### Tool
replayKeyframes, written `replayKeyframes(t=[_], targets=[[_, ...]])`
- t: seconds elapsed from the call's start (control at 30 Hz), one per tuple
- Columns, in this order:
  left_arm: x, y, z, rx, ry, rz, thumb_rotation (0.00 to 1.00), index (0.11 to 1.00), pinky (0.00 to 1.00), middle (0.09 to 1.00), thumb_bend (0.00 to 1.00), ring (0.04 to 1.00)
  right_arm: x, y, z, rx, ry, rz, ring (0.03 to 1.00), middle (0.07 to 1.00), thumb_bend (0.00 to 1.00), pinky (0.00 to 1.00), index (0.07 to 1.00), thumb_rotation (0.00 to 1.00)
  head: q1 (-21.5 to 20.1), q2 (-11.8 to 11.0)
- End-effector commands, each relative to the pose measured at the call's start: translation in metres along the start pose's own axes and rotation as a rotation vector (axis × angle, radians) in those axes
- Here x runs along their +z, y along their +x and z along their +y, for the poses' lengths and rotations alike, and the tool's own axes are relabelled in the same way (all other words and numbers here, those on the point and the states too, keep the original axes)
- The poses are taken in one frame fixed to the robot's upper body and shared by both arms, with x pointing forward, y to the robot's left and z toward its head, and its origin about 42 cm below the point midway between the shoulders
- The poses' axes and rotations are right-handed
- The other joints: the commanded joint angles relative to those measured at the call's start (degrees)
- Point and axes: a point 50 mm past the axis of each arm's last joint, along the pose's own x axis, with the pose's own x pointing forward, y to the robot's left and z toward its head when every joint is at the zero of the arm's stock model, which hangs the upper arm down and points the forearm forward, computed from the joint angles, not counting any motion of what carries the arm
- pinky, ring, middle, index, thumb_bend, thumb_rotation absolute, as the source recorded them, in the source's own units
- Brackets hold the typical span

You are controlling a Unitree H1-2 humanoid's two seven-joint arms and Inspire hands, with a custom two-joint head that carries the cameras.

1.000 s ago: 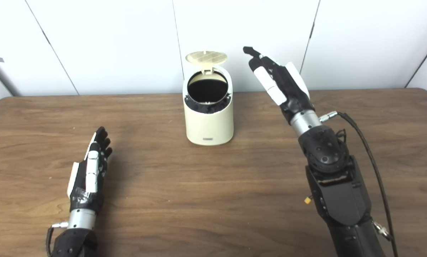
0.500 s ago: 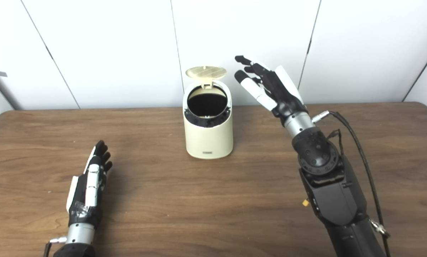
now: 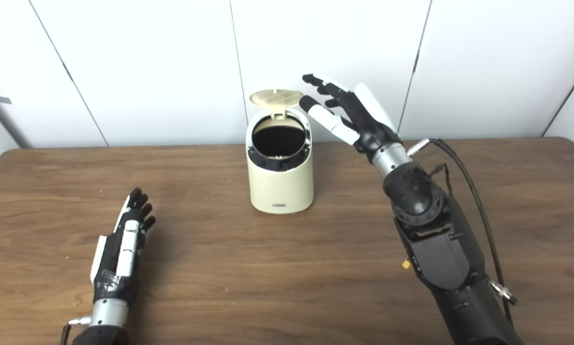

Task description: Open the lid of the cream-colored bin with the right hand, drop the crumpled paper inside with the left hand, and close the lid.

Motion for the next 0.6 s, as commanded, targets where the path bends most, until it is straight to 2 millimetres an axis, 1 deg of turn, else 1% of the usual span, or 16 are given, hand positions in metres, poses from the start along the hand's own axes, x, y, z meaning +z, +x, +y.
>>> replayKeyframes(t=[0.0, 0.17, 0.23, 0.4, 0.53, 0.57], targets=[[-0.028, -0.012, -0.004, 0.003, -0.030, 0.071, 0.84, 0.993, 0.95, 0.984, 0.43, 0.973, 0.024, 0.014, -0.017, -0.031, -0.060, -0.107, 0.912, 0.918, 0.52, 0.85, 0.874, 1.00, 0.0, -0.1], [-0.030, -0.012, -0.006, 0.002, -0.032, 0.080, 0.83, 0.992, 0.95, 0.989, 0.43, 0.972, 0.028, 0.021, -0.017, -0.012, -0.114, -0.125, 0.909, 0.914, 0.50, 0.86, 0.870, 1.00, 0.1, -0.3], [-0.029, -0.012, -0.007, 0.006, -0.040, 0.085, 0.84, 0.992, 0.93, 0.986, 0.42, 0.967, 0.031, 0.024, -0.017, 0.005, -0.133, -0.126, 0.908, 0.907, 0.50, 0.86, 0.867, 1.00, 0.1, -0.4], [-0.031, -0.010, -0.010, 0.001, -0.060, 0.083, 0.78, 1.000, 0.90, 0.985, 0.42, 0.956, 0.033, 0.030, -0.014, 0.030, -0.174, -0.134, 0.918, 0.904, 0.51, 0.86, 0.869, 1.00, 0.2, -0.6], [-0.031, -0.011, -0.012, 0.002, -0.060, 0.080, 0.78, 1.000, 0.90, 0.984, 0.43, 0.954, 0.034, 0.032, -0.013, 0.051, -0.208, -0.137, 0.953, 0.911, 0.53, 0.90, 0.865, 0.99, 0.3, -0.6], [-0.031, -0.011, -0.012, 0.002, -0.065, 0.078, 0.76, 1.000, 0.89, 0.983, 0.43, 0.949, 0.035, 0.032, -0.013, 0.059, -0.216, -0.131, 0.976, 0.922, 0.54, 0.93, 0.866, 0.99, 0.3, -0.5]])
